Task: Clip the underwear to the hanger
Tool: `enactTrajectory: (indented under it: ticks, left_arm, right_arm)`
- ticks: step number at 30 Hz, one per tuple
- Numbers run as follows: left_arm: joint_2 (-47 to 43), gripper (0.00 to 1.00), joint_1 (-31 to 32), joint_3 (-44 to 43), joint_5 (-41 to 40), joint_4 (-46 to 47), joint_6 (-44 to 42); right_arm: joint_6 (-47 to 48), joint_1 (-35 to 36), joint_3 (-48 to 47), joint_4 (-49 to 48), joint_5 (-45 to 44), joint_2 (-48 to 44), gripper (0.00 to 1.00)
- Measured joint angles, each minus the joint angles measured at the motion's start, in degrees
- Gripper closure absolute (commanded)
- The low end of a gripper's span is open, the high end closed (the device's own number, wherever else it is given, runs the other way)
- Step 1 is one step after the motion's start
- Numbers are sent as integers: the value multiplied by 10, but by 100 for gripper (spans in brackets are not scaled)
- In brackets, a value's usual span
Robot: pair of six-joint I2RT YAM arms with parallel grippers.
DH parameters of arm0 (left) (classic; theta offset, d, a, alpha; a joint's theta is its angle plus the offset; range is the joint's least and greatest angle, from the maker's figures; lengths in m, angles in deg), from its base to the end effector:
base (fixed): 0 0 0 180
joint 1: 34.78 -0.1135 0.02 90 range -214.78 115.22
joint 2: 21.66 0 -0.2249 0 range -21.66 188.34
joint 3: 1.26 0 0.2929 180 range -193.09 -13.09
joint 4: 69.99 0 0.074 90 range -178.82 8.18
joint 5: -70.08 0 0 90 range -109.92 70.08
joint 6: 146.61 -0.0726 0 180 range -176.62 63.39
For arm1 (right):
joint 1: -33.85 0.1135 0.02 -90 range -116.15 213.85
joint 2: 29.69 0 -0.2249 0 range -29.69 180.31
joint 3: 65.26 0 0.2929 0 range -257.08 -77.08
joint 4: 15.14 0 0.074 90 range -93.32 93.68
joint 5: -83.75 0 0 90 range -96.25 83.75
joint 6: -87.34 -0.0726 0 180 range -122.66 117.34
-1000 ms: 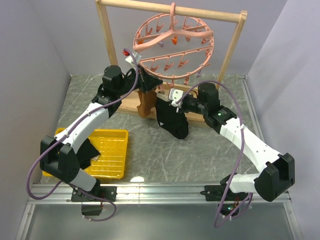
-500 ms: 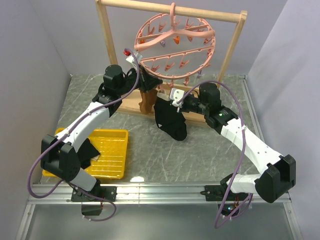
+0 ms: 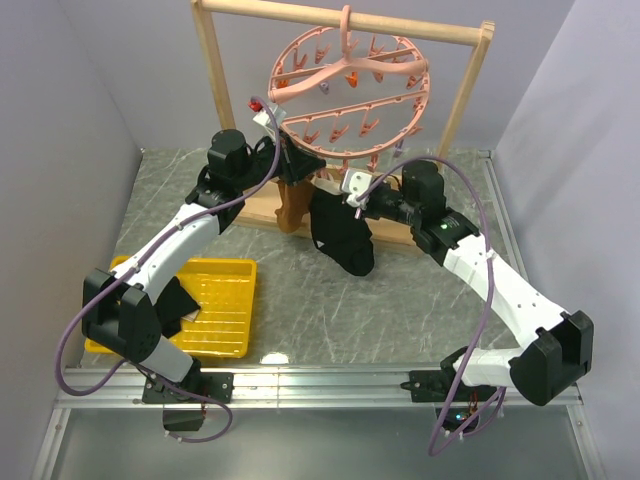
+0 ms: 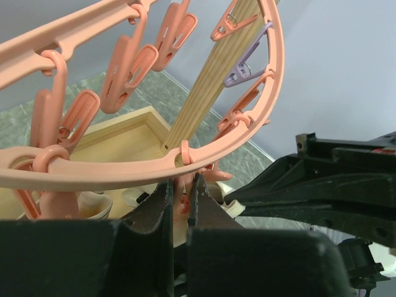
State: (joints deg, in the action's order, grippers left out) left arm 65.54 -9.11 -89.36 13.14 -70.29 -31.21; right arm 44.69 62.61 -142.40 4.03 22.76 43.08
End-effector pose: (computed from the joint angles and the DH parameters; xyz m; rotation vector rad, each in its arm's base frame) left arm 0.3765 -0.2249 0.3441 0.4869 1.6096 -1.1330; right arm 0.3147 0.2129 0.3155 -1.3667 1.1746 0.2314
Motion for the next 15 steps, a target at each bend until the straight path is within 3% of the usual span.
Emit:
enactTrajectory:
  ticks: [12, 15]
  left_arm:
    - [0, 99, 3, 0, -4, -1, -8]
    - [0, 89, 4, -2, -5, -2, -8]
  right_arm:
    - [-10, -1, -22, -3, -1, 0, 100]
    - [-12, -1, -25, -5, -1, 0, 100]
